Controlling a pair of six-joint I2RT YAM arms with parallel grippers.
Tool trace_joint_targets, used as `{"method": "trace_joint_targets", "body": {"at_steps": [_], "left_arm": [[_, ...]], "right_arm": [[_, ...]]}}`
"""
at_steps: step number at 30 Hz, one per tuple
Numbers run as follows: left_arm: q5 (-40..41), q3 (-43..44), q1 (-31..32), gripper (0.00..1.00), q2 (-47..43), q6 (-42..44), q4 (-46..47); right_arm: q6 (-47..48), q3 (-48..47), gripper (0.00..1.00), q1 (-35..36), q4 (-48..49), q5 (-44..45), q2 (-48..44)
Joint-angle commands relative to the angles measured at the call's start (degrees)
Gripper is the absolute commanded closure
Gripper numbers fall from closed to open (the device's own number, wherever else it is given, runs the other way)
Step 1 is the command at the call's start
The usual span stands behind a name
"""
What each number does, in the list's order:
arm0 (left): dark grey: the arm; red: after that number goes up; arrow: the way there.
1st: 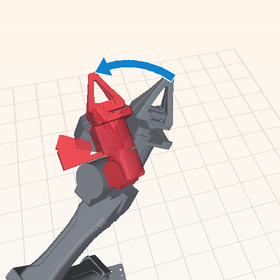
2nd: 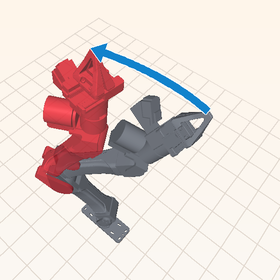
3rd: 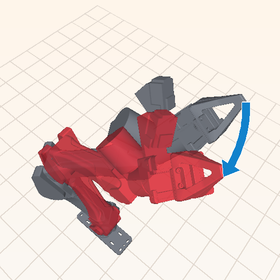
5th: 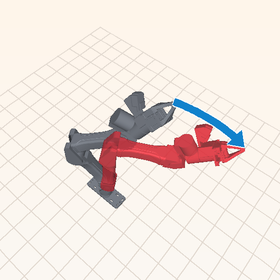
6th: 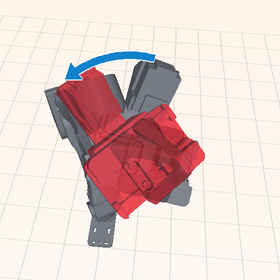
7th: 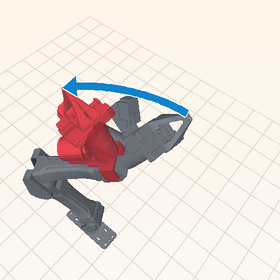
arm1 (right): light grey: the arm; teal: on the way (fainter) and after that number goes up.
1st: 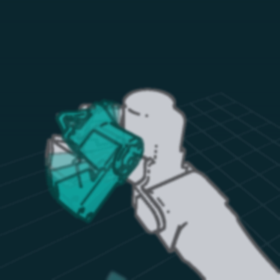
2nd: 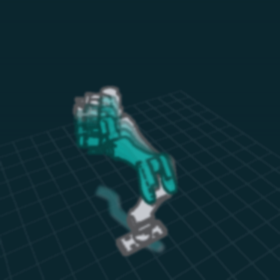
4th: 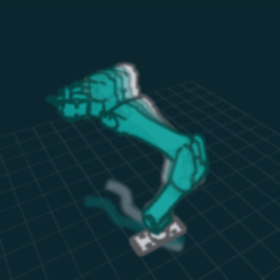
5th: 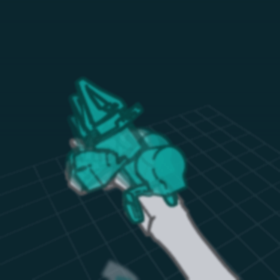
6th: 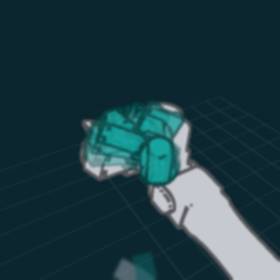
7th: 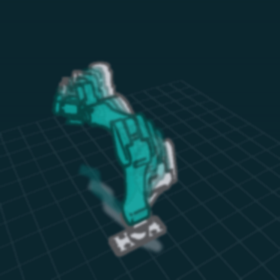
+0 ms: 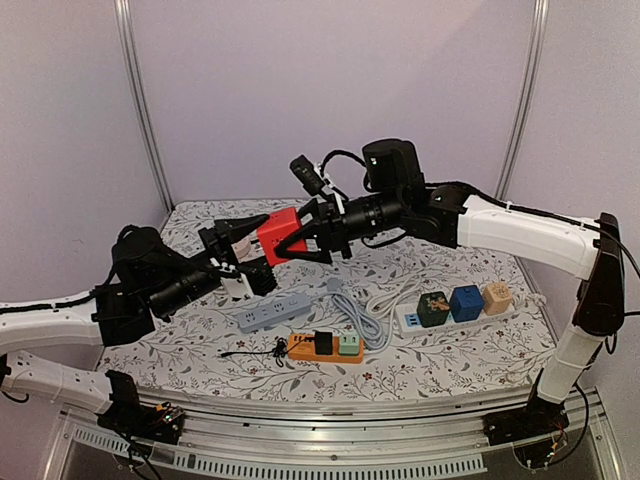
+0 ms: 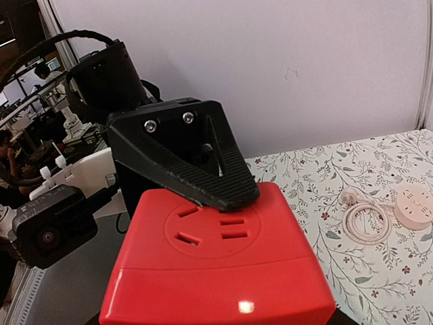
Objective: Insert the plug
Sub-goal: Adjust the plug.
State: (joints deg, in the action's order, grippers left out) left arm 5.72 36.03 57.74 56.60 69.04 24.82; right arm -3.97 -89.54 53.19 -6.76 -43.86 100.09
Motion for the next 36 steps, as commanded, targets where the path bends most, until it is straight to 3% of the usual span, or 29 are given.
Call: {"method": "trace_joint_targets", "body": {"at_steps": [1, 3, 4, 5, 6, 7, 8, 12, 15, 20, 25, 31, 36], "left_arm": [[-2.10, -0.82, 0.80, 1.00, -0.33, 2.28, 2.35], [-2.04, -0.31, 0.80, 1.00, -0.54, -0.08, -1.28], [-1.84, 0.25, 0.76, 0.94, -0.88, -2.46, -5.68], [-1.44, 1.07, 0.67, 0.57, -1.07, -6.23, -9.32], [-1.03, 2.00, 0.49, 0.27, -1.21, -10.74, -14.02], [-1.16, 3.12, 0.07, 0.12, -1.12, -15.41, -19.35], [-2.02, 4.58, -0.75, 0.08, -0.72, -20.53, -25.35], [-4.92, 7.89, -6.50, 0.03, 3.22, -37.99, -44.64], [-10.24, 12.00, -14.24, 0.02, 7.86, -45.79, -56.27], [-17.56, 19.29, -25.46, 0.02, 11.08, -44.61, -66.95], [-22.10, 21.86, -29.92, 0.04, 9.61, -42.51, -64.99], [-28.48, 16.69, -30.20, 0.08, 7.36, -50.37, -56.52], [-36.49, 10.35, -29.26, 0.13, 3.09, -53.55, -46.44]], "right_arm": [[-5.00, 1.64, 1.00, -0.09, 6.17, -2.95, 0.03], [-4.51, 1.92, 1.00, -0.10, 7.77, -3.03, -0.64], [-4.06, 1.85, 1.00, -0.16, 7.48, -2.76, -0.79], [-3.71, 1.76, 1.00, -0.53, 6.96, -2.16, -0.86], [-2.96, 1.39, 1.00, -1.08, 4.81, -1.33, -0.93], [-2.01, 0.22, 1.00, -2.05, 0.83, -0.28, -0.71], [-0.95, -0.47, 1.00, -3.21, -2.78, 1.07, -0.35], [8.51, -8.18, 1.00, -7.13, -22.19, 11.26, 2.79], [24.46, -16.39, 1.00, -7.38, -36.68, 22.35, 8.05], [43.61, -29.52, 1.00, -7.33, -51.74, 27.19, 19.04], [53.79, -37.37, 1.00, -5.84, -55.82, 26.28, 26.33], [65.54, -38.18, 1.00, 0.09, -53.71, 28.21, 29.23], [64.15, -38.52, 1.00, 1.21, -49.98, 22.85, 29.21]]}}
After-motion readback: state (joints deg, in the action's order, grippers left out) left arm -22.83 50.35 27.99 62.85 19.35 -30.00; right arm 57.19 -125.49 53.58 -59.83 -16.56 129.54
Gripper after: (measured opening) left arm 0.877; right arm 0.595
